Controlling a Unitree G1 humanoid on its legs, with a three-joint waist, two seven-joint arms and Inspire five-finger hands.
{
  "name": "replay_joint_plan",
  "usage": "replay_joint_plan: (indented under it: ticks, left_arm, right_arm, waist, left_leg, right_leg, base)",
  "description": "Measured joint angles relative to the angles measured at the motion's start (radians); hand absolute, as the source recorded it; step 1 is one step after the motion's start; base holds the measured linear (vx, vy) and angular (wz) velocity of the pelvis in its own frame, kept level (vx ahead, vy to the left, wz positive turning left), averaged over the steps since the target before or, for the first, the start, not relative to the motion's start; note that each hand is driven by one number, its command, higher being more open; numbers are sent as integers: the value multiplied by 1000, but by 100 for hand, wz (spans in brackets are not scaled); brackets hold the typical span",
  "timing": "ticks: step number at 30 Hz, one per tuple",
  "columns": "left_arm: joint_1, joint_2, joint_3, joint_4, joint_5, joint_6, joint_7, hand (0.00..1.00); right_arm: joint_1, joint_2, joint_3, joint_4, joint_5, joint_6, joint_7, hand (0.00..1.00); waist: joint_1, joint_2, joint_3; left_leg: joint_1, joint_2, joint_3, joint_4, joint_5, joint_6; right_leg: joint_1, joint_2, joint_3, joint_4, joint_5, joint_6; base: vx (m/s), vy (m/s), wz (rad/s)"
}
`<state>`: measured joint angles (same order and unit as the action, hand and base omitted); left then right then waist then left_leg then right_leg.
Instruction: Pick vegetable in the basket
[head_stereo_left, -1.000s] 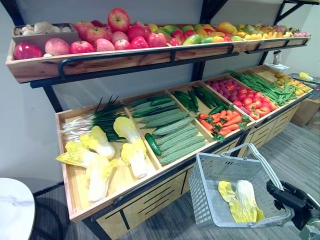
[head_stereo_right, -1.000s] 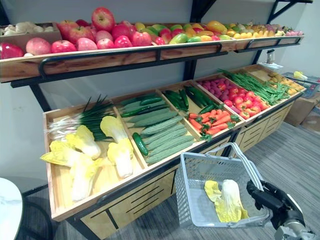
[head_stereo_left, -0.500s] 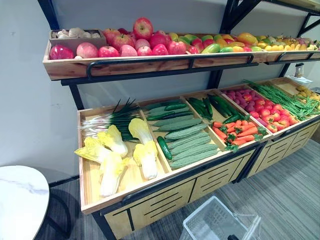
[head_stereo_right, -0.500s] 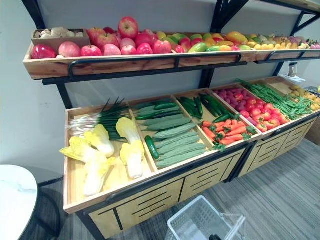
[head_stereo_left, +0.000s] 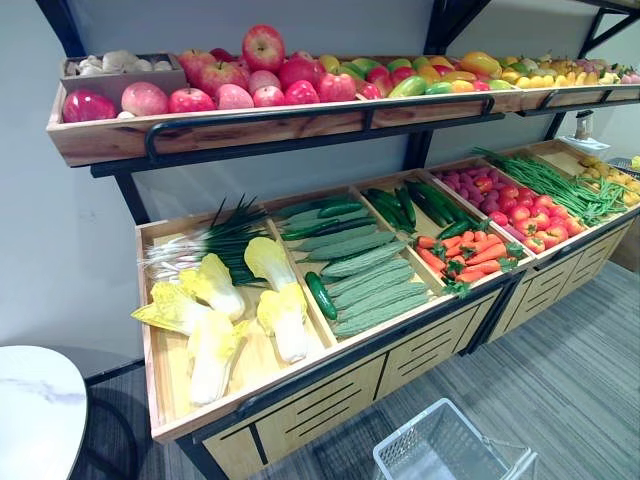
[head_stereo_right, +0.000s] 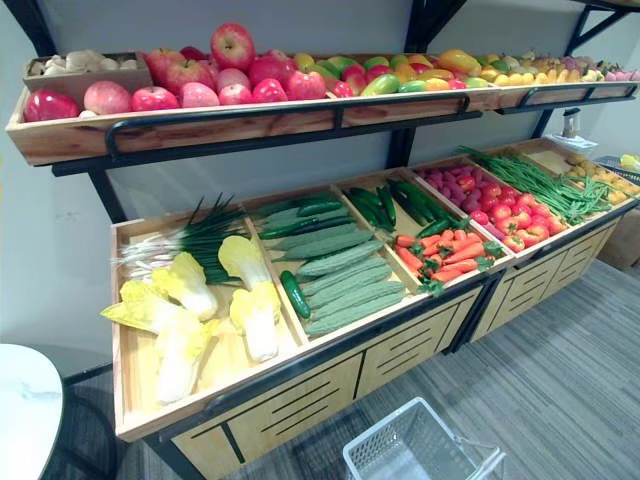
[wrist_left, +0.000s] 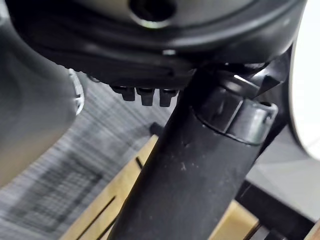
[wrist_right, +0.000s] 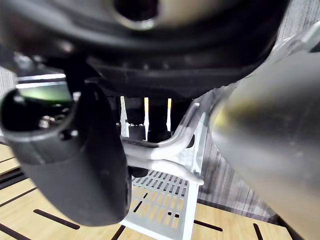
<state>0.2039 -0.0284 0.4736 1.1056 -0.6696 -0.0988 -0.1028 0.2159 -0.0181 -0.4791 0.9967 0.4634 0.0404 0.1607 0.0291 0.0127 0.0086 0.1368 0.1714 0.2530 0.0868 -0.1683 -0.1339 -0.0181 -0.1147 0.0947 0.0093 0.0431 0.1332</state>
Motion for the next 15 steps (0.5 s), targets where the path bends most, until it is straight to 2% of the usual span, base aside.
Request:
replay_joint_plan:
  ticks: [4, 6, 9, 15]
  left_arm:
    - [-13, 42, -50, 22, 12, 76, -57, 100]
    - [-16, 80, -98, 30, 101, 106, -109, 100]
    - [-35, 116, -166, 42, 194, 123, -137, 100]
    - [-52, 148, -235, 60, 194, 133, -140, 100]
  right_arm:
    - [-14, -7, 2, 26, -53, -17, 0, 0]
    - [-29, -23, 37, 44, -72, -21, 0, 0]
    - [-43, -31, 50, 66, -81, -19, -1, 0]
    - [-66, -52, 112, 99, -110, -8, -4, 0]
  waist:
    - [-1, -1, 1]
    - [-5, -4, 12]
    - [-6, -7, 21]
    - [-11, -16, 29]
  left_leg:
    - [3, 3, 18, -6, -1, -4]
    - [6, 4, 31, -8, -2, -7]
    - [19, 4, 44, -14, -5, -8]
    - [19, 1, 50, -14, -13, -5]
  right_leg:
    - [-11, 8, 20, 0, 1, 0]
    - [-17, 12, 30, -1, 3, 0]
    - [-17, 15, 45, -5, 4, 0]
    - [-17, 15, 51, -14, 4, 0]
  base:
    - [-7, 4, -15]
    - [9, 7, -16]
    - [15, 16, -15]
    - [10, 12, -4]
